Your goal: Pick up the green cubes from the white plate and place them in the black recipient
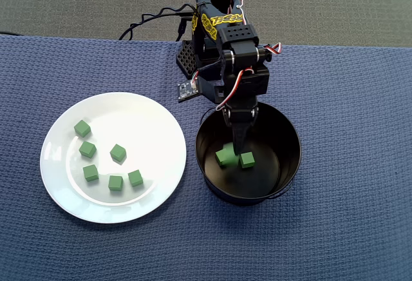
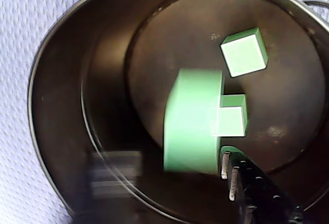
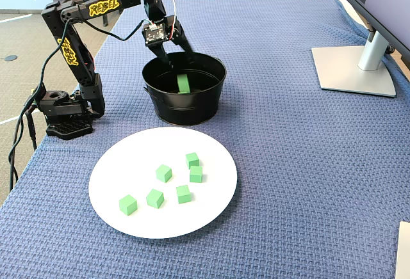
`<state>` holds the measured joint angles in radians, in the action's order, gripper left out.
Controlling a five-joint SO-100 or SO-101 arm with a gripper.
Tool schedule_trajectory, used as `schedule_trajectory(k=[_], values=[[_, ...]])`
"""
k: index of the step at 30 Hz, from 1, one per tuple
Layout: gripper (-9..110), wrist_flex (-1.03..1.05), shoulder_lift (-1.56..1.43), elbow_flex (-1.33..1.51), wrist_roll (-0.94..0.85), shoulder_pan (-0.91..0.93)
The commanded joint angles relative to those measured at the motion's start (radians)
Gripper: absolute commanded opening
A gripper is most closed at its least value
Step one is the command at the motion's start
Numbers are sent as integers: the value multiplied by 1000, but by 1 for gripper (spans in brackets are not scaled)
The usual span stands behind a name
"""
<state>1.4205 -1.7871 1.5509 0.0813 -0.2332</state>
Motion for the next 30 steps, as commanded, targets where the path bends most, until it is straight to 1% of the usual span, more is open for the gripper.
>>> schedule_trajectory(k=[1, 5, 8, 11, 13, 15, 18, 21, 24, 30], values=[[47, -9, -26, -5, -32, 15], [47, 15, -43, -44, -51, 49], [47, 89, -38, -164, -87, 123], [46, 183, -6, -310, -172, 238], [45, 192, 14, -364, -219, 347], [41, 155, 32, -359, -225, 460], [38, 69, 55, -268, -192, 606], [34, -28, 87, -163, -86, 727], [32, -72, 141, -94, -17, 804], [30, -163, 239, -26, -11, 900]])
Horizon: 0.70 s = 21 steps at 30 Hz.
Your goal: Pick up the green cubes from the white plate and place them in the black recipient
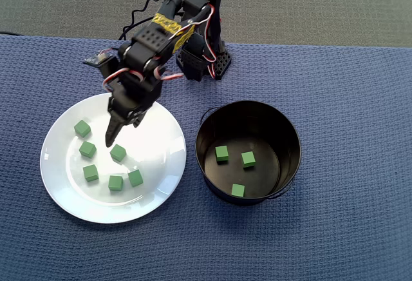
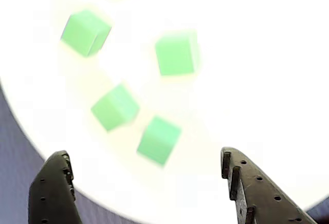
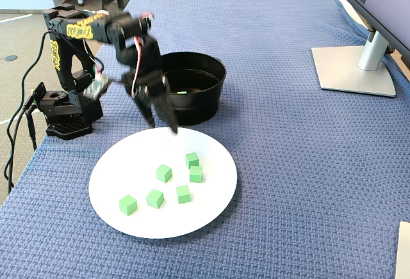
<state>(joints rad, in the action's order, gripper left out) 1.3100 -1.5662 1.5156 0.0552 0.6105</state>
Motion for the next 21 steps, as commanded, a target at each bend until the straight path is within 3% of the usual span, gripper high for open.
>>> schedule_trajectory(k=[1, 11, 21], values=[[30, -64, 34, 5, 18, 72], [32, -37, 287, -179, -26, 101], [30, 20, 391, -261, -273, 32]])
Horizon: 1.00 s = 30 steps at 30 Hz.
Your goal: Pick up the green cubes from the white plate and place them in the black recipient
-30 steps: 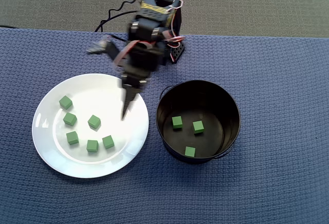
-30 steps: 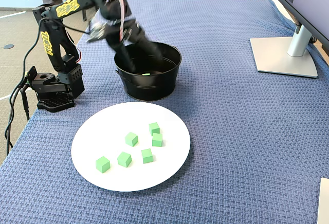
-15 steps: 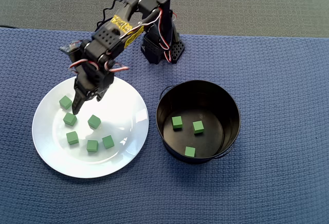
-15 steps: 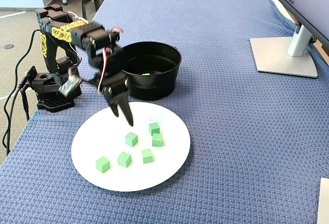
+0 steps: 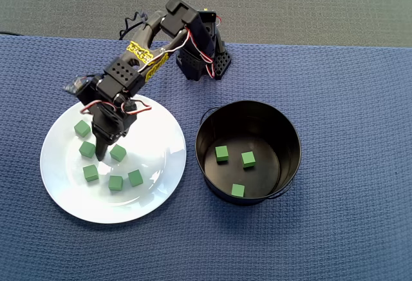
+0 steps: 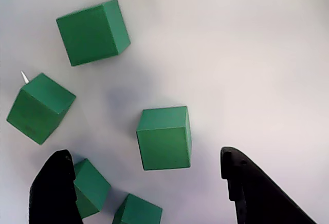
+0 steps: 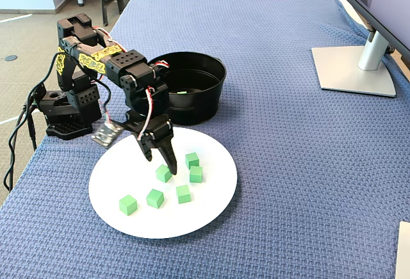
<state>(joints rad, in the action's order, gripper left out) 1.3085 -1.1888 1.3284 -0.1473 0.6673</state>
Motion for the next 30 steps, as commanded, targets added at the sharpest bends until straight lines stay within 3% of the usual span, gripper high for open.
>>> schedule_trajectory(k=[1, 21, 22, 23, 30], values=[[29, 31, 34, -92, -78, -26], [28, 87, 184, -239, -94, -12], [21, 86, 184, -239, -95, -12], [3, 81, 184, -239, -84, -9], [0, 61, 173, -229, -69, 2]])
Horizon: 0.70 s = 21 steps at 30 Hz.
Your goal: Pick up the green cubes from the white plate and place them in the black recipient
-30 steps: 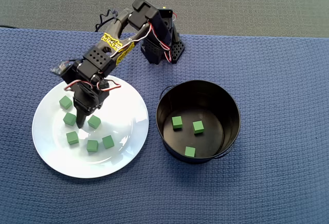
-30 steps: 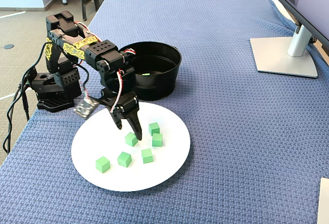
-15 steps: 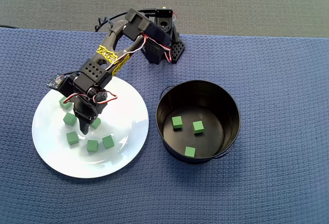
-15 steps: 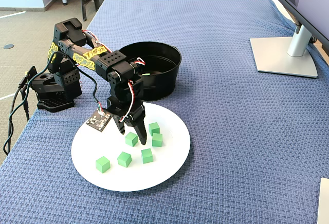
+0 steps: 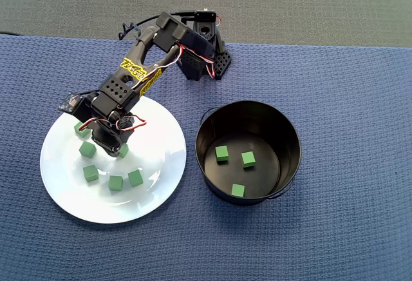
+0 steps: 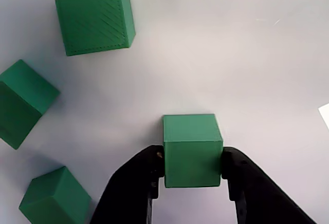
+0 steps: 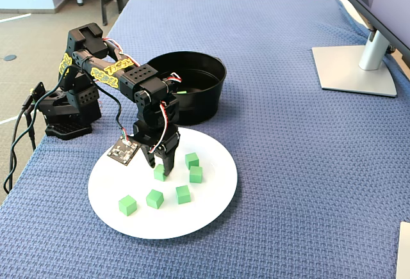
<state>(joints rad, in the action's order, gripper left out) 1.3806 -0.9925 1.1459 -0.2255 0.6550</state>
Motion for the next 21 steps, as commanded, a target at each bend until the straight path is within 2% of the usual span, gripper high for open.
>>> schedule_trajectory(k=[1, 6, 12, 15, 21], values=[[0, -14, -26, -41, 9, 14], [0, -48, -141, 60, 11, 14], [0, -103, -537, 310, 71, -9], [0, -78, -716, 388, 118, -77], [0, 46, -928, 356, 256, -298]])
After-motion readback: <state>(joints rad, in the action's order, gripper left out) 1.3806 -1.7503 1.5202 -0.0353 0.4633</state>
